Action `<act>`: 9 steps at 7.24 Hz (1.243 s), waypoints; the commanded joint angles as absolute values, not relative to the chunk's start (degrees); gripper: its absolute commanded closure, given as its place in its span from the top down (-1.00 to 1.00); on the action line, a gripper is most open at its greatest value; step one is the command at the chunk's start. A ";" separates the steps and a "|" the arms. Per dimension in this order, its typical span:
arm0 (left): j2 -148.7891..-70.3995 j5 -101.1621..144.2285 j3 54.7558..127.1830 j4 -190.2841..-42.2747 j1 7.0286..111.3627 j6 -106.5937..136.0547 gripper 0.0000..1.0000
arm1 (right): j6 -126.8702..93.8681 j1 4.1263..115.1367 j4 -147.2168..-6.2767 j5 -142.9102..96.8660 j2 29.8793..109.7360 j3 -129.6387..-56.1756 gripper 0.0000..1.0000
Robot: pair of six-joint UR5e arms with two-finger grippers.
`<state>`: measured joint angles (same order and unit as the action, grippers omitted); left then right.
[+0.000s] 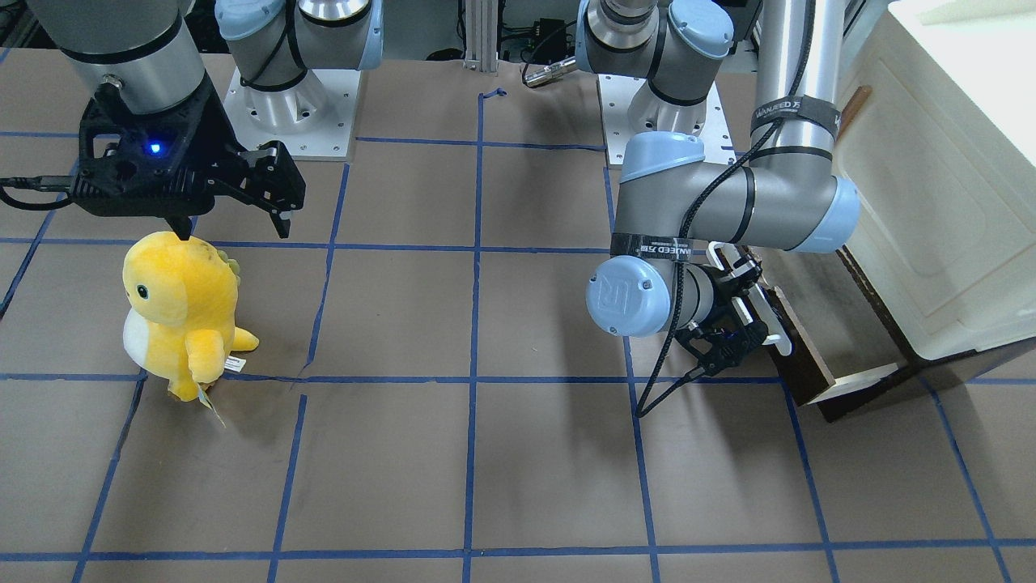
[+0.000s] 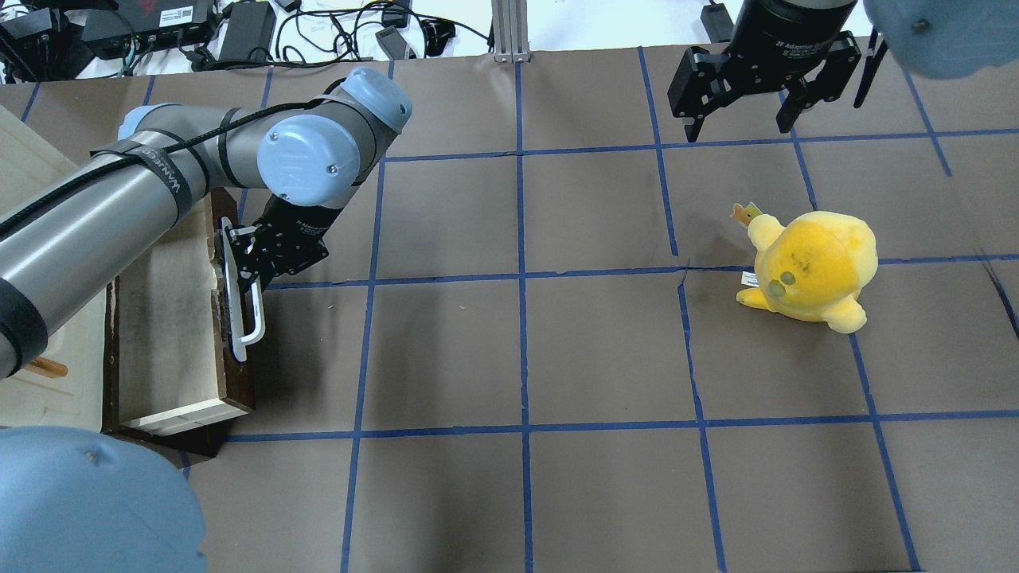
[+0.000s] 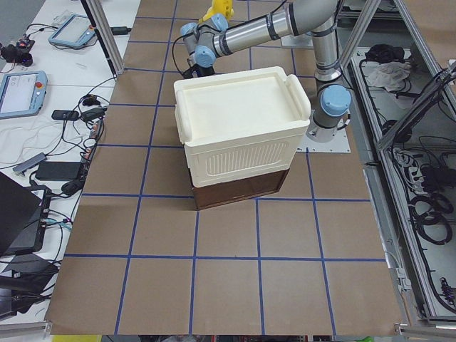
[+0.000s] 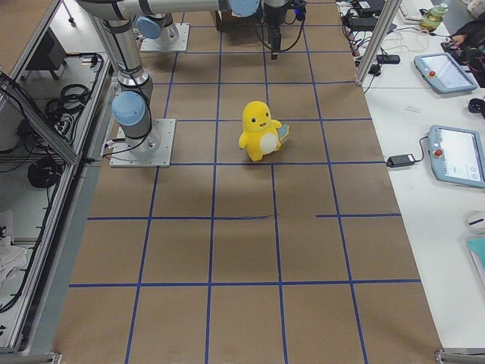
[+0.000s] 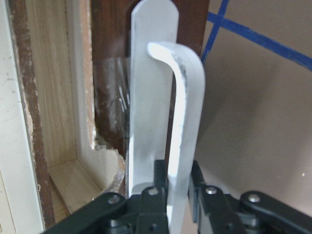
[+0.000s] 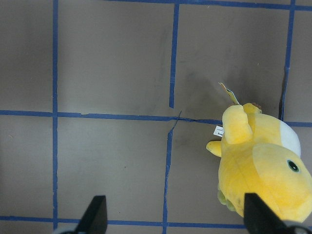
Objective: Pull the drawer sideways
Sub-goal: 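Pull the handle with the left gripper, sliding the drawer open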
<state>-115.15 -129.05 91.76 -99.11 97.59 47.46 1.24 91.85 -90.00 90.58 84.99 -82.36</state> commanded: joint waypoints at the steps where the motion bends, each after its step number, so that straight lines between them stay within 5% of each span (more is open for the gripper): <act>1: -116.10 -128.06 90.97 -99.14 98.09 47.90 -1.00 | 1.23 91.85 -90.00 90.53 84.99 -82.35 1.00; 7: -117.42 -126.04 87.89 -100.72 99.58 48.69 -0.98 | 1.23 91.85 -90.00 90.53 84.99 -82.35 1.00; 8: -117.42 -126.04 87.89 -100.72 99.93 48.60 -0.70 | 1.32 91.85 -90.00 90.61 84.99 -82.35 1.00; 9: -117.33 -126.04 87.89 -100.55 100.45 48.60 0.41 | 1.23 91.85 -90.00 90.53 84.99 -82.35 1.00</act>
